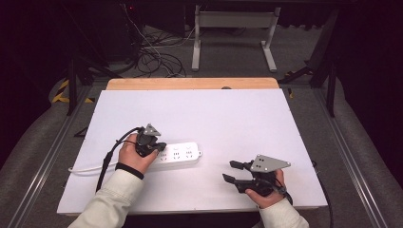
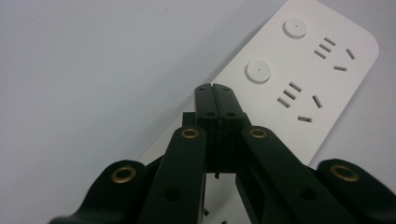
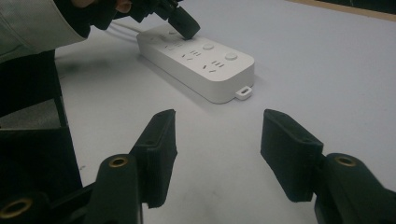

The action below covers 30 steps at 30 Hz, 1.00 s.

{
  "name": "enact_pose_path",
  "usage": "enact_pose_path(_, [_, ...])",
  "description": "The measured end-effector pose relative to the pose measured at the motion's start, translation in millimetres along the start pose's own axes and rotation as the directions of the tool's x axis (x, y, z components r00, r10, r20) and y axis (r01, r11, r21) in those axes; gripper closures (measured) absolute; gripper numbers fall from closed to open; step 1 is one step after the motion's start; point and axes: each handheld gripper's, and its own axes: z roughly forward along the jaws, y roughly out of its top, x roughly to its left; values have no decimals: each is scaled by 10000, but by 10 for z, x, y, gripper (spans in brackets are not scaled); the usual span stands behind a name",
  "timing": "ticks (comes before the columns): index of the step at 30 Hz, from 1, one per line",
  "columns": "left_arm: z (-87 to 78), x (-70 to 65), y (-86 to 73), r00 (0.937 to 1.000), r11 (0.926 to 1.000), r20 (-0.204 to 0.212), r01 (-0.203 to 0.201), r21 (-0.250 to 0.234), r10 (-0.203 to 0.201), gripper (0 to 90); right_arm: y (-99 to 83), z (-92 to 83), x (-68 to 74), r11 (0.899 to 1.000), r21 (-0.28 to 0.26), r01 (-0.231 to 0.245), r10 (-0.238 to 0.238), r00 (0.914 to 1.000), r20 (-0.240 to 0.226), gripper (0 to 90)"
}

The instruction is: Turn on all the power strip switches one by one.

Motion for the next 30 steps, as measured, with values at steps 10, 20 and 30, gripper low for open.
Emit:
enact_pose_path(10, [7,-45,4,9996,9999,-257,-126,67,128,900,0,-8,10,10000,-17,5,-5,10000,10,465])
enact_pose_path(20, [10,-55,-5,9995,10000,-312,34,18,-34,900,-1,-10,12,10000,-8,1,0,10000,19,465])
enact_pose_path(30, [18,-50,-7,9993,9996,-271,263,37,-262,900,-3,-12,16,10000,-9,42,-41,10000,17,463])
